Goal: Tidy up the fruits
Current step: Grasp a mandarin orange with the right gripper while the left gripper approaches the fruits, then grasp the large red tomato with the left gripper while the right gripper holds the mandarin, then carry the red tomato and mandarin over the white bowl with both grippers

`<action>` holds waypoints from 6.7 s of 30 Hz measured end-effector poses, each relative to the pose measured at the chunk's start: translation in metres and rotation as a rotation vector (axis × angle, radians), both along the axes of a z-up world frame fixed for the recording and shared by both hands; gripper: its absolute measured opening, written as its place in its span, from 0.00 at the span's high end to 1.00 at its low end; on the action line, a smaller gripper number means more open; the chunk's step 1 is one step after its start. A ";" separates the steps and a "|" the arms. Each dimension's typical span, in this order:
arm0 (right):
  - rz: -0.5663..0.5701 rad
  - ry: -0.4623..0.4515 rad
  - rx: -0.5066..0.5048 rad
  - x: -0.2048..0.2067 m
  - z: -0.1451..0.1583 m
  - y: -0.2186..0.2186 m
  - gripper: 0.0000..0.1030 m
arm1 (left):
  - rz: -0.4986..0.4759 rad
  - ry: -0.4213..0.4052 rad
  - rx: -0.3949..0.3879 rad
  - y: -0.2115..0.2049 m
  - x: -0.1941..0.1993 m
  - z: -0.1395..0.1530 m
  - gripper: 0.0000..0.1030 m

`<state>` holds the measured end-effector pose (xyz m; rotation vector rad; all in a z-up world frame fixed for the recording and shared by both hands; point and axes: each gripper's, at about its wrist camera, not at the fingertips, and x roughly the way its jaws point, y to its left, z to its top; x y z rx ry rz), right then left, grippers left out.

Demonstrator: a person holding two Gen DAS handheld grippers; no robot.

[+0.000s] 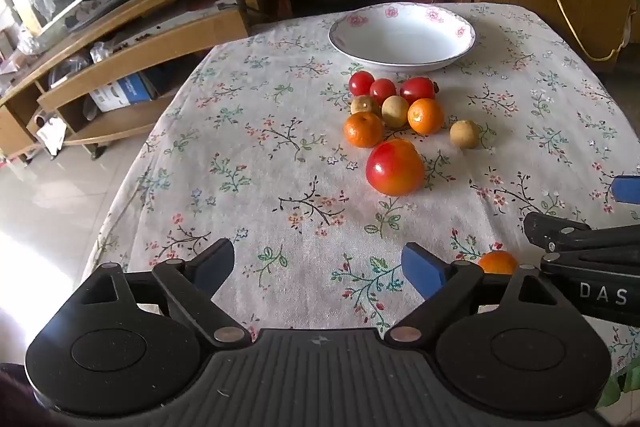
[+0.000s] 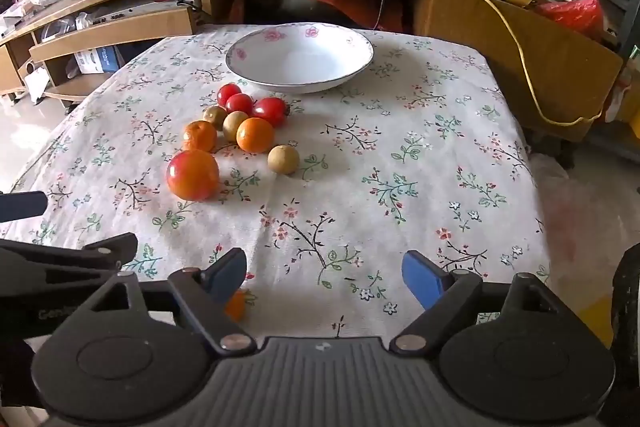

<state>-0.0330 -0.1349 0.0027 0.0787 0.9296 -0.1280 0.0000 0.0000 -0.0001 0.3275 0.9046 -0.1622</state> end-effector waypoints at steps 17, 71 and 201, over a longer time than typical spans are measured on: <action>0.050 -0.003 0.043 0.000 0.000 0.006 0.34 | -0.006 0.011 0.006 0.002 -0.001 0.000 0.12; 0.264 0.014 -0.016 0.000 -0.011 0.032 0.68 | -0.019 0.083 -0.025 0.014 0.011 -0.021 0.28; 0.093 -0.036 0.133 0.092 0.021 -0.043 0.68 | -0.129 0.113 -0.321 -0.025 0.095 0.002 0.61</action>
